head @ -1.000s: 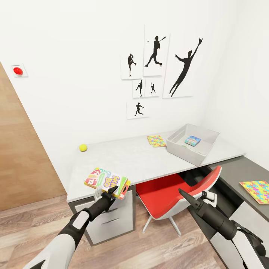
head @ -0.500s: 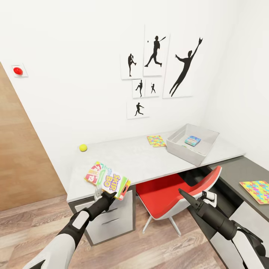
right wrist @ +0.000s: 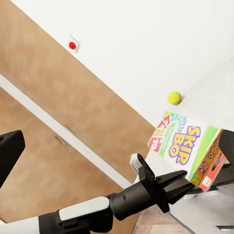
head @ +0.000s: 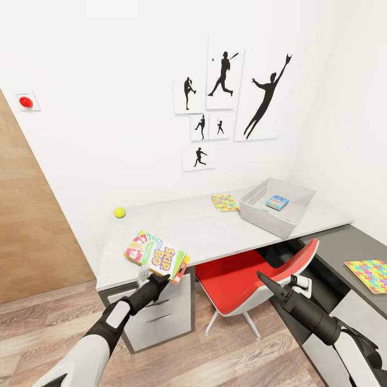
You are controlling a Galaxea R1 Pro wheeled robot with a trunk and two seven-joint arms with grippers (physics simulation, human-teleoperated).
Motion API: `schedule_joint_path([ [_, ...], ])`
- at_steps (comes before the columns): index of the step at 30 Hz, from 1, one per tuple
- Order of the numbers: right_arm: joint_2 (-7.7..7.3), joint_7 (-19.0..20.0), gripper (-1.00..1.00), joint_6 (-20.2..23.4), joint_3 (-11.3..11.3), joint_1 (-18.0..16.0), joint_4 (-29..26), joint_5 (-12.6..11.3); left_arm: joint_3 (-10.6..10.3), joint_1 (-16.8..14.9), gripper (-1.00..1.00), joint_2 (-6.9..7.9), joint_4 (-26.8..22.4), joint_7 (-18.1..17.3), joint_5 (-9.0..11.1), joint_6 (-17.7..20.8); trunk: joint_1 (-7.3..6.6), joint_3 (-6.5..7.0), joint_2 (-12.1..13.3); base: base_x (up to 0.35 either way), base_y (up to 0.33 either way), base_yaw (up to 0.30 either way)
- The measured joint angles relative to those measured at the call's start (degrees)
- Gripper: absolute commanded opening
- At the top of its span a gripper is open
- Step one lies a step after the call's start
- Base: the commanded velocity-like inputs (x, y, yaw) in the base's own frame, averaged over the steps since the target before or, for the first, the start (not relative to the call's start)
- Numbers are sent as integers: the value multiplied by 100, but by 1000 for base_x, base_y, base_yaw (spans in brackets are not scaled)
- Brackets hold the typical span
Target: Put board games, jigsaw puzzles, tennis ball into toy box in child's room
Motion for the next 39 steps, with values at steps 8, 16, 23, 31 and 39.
schedule_joint_path([
  [8,0,0,100,0,-3,0,0,0,-340,7,-100,10,-208,-7,9,44,0,0,0,0,0,0],
  [16,0,0,100,0,-2,0,0,0,-356,8,-100,4,-227,-21,16,50,0,0,0,0,0,0],
  [23,0,0,100,0,-1,0,0,0,-361,7,-100,3,-244,-380,11,221,0,0,0,0,0,0],
  [31,0,0,100,0,1,0,0,0,-371,8,-100,3,-486,-496,16,553,0,0,0,0,0,0],
  [39,0,0,100,0,1,0,0,0,-720,8,-100,56,-726,-503,31,1063,0,0,0,0,0,0],
])
